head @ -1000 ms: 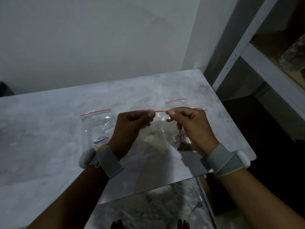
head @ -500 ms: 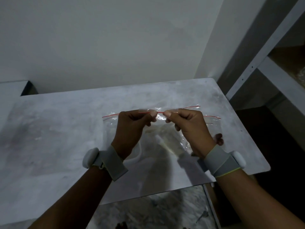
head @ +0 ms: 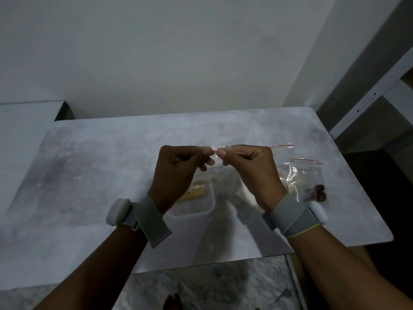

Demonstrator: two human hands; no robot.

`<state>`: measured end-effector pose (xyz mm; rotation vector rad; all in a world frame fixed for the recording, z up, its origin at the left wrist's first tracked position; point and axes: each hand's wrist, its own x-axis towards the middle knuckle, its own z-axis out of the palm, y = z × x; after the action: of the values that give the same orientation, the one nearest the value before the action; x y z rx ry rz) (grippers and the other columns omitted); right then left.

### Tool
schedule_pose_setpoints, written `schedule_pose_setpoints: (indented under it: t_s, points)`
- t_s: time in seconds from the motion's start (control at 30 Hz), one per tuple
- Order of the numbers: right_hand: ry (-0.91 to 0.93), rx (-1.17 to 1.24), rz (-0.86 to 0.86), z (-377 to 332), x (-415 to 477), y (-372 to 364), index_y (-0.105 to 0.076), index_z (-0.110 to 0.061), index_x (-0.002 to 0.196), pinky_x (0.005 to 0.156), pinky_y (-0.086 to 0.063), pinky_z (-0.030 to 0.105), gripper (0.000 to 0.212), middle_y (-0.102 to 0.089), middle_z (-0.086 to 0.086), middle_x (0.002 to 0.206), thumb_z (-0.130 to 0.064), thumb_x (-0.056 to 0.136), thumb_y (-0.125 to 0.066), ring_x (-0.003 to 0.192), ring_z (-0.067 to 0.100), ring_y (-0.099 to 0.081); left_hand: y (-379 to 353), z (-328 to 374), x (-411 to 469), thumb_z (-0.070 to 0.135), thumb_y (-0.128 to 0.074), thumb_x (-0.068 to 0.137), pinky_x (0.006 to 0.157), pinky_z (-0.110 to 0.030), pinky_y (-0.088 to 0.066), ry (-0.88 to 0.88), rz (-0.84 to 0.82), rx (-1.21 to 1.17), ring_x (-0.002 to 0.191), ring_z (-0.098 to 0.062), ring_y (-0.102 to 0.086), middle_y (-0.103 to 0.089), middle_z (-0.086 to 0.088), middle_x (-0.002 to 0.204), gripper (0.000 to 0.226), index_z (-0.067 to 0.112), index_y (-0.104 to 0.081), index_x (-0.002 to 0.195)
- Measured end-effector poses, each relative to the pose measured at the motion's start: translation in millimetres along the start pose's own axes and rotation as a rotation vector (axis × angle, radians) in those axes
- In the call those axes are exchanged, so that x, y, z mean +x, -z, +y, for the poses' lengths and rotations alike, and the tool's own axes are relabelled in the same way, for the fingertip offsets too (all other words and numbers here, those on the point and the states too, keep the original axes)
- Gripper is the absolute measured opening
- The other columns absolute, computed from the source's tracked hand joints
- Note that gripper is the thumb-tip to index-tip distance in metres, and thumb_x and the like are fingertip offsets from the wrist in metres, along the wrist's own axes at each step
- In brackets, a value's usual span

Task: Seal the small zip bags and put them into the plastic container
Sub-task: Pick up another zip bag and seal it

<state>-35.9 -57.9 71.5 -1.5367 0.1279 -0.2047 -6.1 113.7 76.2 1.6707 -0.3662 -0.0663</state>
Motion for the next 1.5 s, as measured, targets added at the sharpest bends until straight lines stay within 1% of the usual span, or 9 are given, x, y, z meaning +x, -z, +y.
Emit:
schedule_pose_setpoints:
  t_s: [0.17, 0.3, 0.6, 0.67, 0.8, 0.9, 1.13, 1.3, 1.5]
  points:
    - [0.065, -0.011, -0.025, -5, 2, -10, -0.077, 0.0, 0.088, 0.053, -0.043, 0.01, 0.007, -0.068, 0.003, 0.063, -0.004, 0.083, -0.074, 0.054, -0.001, -0.06, 18, -1, -9, 0.027, -0.064, 0.084, 0.07, -0.023, -0.056, -0.006, 0.05, -0.047, 0.068, -0.012, -0.072, -0.077, -0.004, 0.08, 0.025, 0.01, -0.074, 0.101]
    - [0.024, -0.022, -0.086, 1, 0, -34, -0.077, 0.004, 0.09, 0.051, -0.042, 0.01, 0.01, -0.067, 0.007, 0.063, -0.003, 0.083, -0.073, 0.05, 0.0, -0.057, 41, -14, -17, 0.027, -0.067, 0.089, 0.072, -0.033, -0.06, -0.009, 0.142, 0.008, 0.067, -0.019, -0.074, -0.078, -0.006, 0.076, 0.012, 0.02, -0.076, 0.093]
    - [-0.085, -0.108, -0.068, 35, 3, -47, -0.079, -0.012, 0.081, 0.048, -0.041, 0.012, 0.004, -0.068, -0.009, 0.054, -0.011, 0.083, -0.077, 0.046, 0.0, -0.052, 46, -41, -28, 0.013, -0.065, 0.091, 0.067, -0.024, -0.057, 0.136, 0.187, -0.043, 0.068, -0.018, -0.073, -0.077, -0.011, 0.08, 0.019, 0.001, -0.076, 0.101]
    - [-0.118, -0.151, -0.063, 46, 7, -51, -0.08, -0.014, 0.083, 0.051, -0.044, 0.018, 0.003, -0.072, -0.006, 0.064, -0.014, 0.083, -0.077, 0.055, 0.007, -0.056, 45, -50, -25, 0.014, -0.068, 0.09, 0.073, -0.031, -0.06, 0.166, 0.215, 0.024, 0.075, -0.019, -0.074, -0.077, -0.01, 0.084, 0.018, 0.003, -0.076, 0.101]
    - [-0.148, -0.197, 0.037, 66, 14, -54, -0.079, -0.012, 0.096, 0.075, -0.057, 0.036, 0.015, -0.077, 0.005, 0.094, -0.015, 0.081, -0.079, 0.077, 0.013, -0.067, 42, -60, -16, 0.027, -0.078, 0.082, 0.099, -0.04, -0.052, 0.163, 0.335, 0.306, 0.106, -0.011, -0.067, -0.074, 0.0, 0.111, 0.031, 0.018, -0.074, 0.111]
    - [-0.139, -0.179, 0.112, 66, 18, -43, -0.074, -0.026, 0.107, 0.071, -0.057, 0.022, 0.029, -0.074, -0.002, 0.101, -0.022, 0.079, -0.081, 0.065, -0.001, -0.06, 37, -58, -9, 0.033, -0.077, 0.082, 0.105, -0.049, -0.041, 0.075, 0.369, 0.491, 0.121, -0.018, -0.056, -0.066, 0.002, 0.126, 0.041, 0.025, -0.067, 0.121]
    - [-0.15, -0.251, 0.331, 67, 14, 43, -0.076, -0.022, 0.104, 0.075, -0.054, 0.022, 0.026, -0.073, -0.004, 0.095, -0.02, 0.079, -0.081, 0.071, 0.001, -0.061, -49, -45, 6, 0.023, -0.075, 0.085, 0.091, -0.032, -0.049, -0.029, 0.265, 0.361, 0.108, -0.011, -0.063, -0.071, 0.005, 0.111, 0.025, 0.023, -0.073, 0.11]
    - [-0.202, -0.275, 0.497, 77, 4, 108, -0.077, -0.019, 0.099, 0.086, -0.058, 0.038, 0.021, -0.076, 0.0, 0.097, -0.025, 0.08, -0.08, 0.086, 0.01, -0.068, -111, -47, 12, 0.021, -0.078, 0.082, 0.078, -0.019, -0.048, 0.007, 0.176, 0.285, 0.097, -0.005, -0.066, -0.073, 0.006, 0.1, 0.016, 0.022, -0.078, 0.098]
    - [-0.27, -0.221, 0.584, 95, -8, 181, -0.075, -0.017, 0.102, 0.091, -0.055, 0.055, 0.022, -0.072, 0.0, 0.091, -0.022, 0.081, -0.077, 0.087, 0.018, -0.066, -188, -67, 28, 0.027, -0.076, 0.083, 0.081, -0.023, -0.053, 0.191, 0.035, 0.283, 0.086, -0.007, -0.069, -0.075, 0.003, 0.1, 0.018, 0.022, -0.078, 0.1]
